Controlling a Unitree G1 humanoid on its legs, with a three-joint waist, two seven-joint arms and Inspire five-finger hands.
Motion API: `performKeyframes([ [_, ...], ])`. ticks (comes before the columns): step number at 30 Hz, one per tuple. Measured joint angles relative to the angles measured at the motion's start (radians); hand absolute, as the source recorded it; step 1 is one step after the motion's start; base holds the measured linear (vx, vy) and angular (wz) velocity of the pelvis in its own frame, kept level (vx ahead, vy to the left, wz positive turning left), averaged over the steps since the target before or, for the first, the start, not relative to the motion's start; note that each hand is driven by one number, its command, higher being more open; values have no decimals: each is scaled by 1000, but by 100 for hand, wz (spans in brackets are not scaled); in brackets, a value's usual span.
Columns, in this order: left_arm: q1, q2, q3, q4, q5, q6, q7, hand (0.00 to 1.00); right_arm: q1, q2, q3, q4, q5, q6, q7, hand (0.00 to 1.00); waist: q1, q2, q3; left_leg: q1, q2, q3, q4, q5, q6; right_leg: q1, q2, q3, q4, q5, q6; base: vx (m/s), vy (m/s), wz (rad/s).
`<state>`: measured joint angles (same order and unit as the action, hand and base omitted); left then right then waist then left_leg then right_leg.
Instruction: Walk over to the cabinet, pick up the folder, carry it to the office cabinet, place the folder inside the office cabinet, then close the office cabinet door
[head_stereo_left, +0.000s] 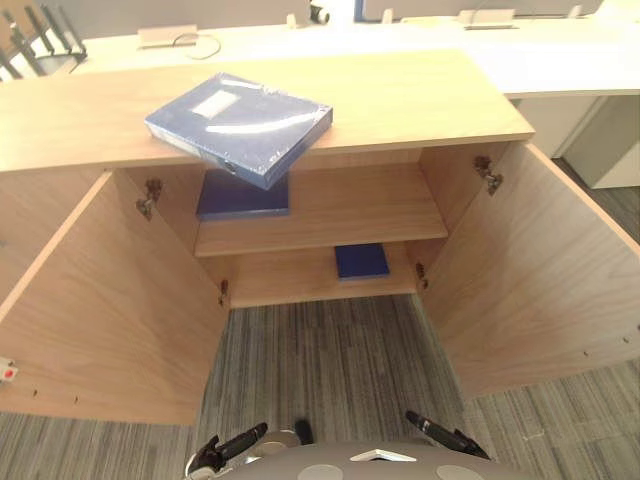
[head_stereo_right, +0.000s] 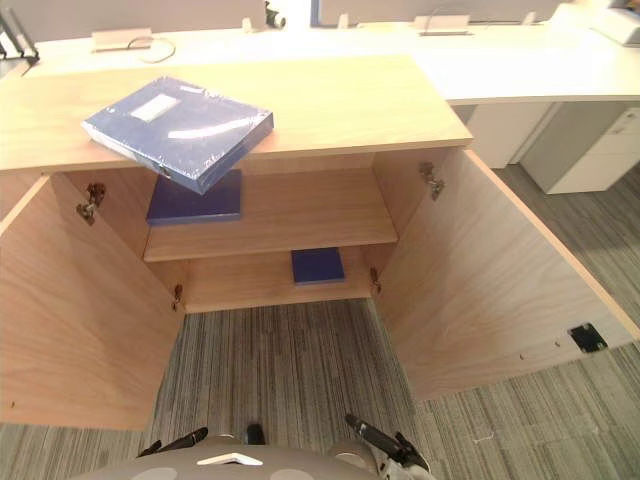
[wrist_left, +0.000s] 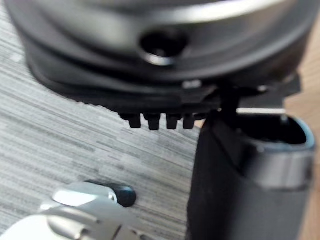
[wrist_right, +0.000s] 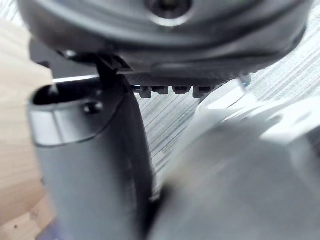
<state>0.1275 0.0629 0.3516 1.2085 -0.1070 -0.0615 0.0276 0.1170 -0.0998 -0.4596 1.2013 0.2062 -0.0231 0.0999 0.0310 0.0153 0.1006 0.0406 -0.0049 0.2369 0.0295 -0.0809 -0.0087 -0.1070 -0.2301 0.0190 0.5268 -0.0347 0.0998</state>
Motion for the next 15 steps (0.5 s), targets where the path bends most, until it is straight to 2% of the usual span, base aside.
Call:
performKeyframes([
  [1,3,6,0,1,0,0,-2,100,3,12,-22,-3,9,-2,2,100,-14,-9,1,9,-9,-5,-5,0,4,-17,-15,-12,42,-6,-2,-4,82,8],
  [2,4,15,0,2,0,0,-2,100,8,31,-43,-11,7,-6,1,100,-37,-19,-1,23,-14,-12,-14,1,8,-28,-18,-31,67,-48,-6,23,34,22],
  [3,-4,18,0,1,1,0,-3,100,7,36,-42,-14,5,-5,1,100,-40,-14,-4,22,-6,-24,-14,2,9,-32,6,-52,27,-98,-5,47,-16,24],
  [4,-9,17,0,0,1,-2,-4,100,7,37,-41,-15,4,-5,1,100,-39,-13,-3,18,1,-35,-15,2,9,-32,27,-55,-16,-113,-2,36,-40,32],
  [5,-21,18,0,0,1,-2,-5,100,8,40,-41,-13,4,-3,1,100,-39,-13,-3,11,9,-52,-18,5,9,-23,63,-49,-100,-115,-2,74,-101,59],
  [6,-22,26,4,0,5,-2,-6,100,17,50,-49,-7,2,-2,0,100,-39,-28,-5,1,6,-81,-25,18,4,17,99,-35,-287,-93,3,81,-106,64],
  [8,-24,33,44,-2,32,-2,-8,100,27,73,-88,5,-1,-1,-1,100,-36,-71,-6,17,-19,-100,-56,41,-2,35,87,-46,-374,-26,-4,157,-154,57],
  [9,-23,11,72,-3,35,-3,0,100,31,74,-107,8,-2,0,-4,100,-33,-56,-7,37,0,-97,-87,56,-20,53,104,-54,-390,-15,-5,205,-123,31],
  [10,-16,0,93,-4,34,-4,-2,100,32,73,-108,7,-3,-2,-3,100,-30,-53,-8,44,4,-97,-107,64,-16,60,111,-52,-412,-21,-10,213,-76,7],
  [11,-17,-9,103,-3,29,-2,-3,100,29,68,-106,1,-8,0,-2,100,-28,-33,-11,41,15,-98,-117,72,-17,65,124,-54,-435,-15,-13,139,-65,-2],
  [12,-17,-12,102,-3,29,-2,-3,100,29,65,-106,0,-17,0,-2,100,-28,-37,-9,40,19,-99,-117,70,-20,71,129,-56,-448,-11,-16,152,-89,-1],
  [14,-18,-8,86,-4,29,-3,-2,100,29,65,-104,-1,-38,3,-6,100,-28,-29,-14,52,31,-104,-115,64,-29,105,141,-69,-482,-7,-20,147,-88,9],
  [15,-18,-5,80,-12,29,-4,0,100,29,65,-99,-1,-41,7,-12,100,-25,-38,-13,57,35,-104,-115,59,-36,119,146,-72,-495,-7,-21,113,-64,9],
])
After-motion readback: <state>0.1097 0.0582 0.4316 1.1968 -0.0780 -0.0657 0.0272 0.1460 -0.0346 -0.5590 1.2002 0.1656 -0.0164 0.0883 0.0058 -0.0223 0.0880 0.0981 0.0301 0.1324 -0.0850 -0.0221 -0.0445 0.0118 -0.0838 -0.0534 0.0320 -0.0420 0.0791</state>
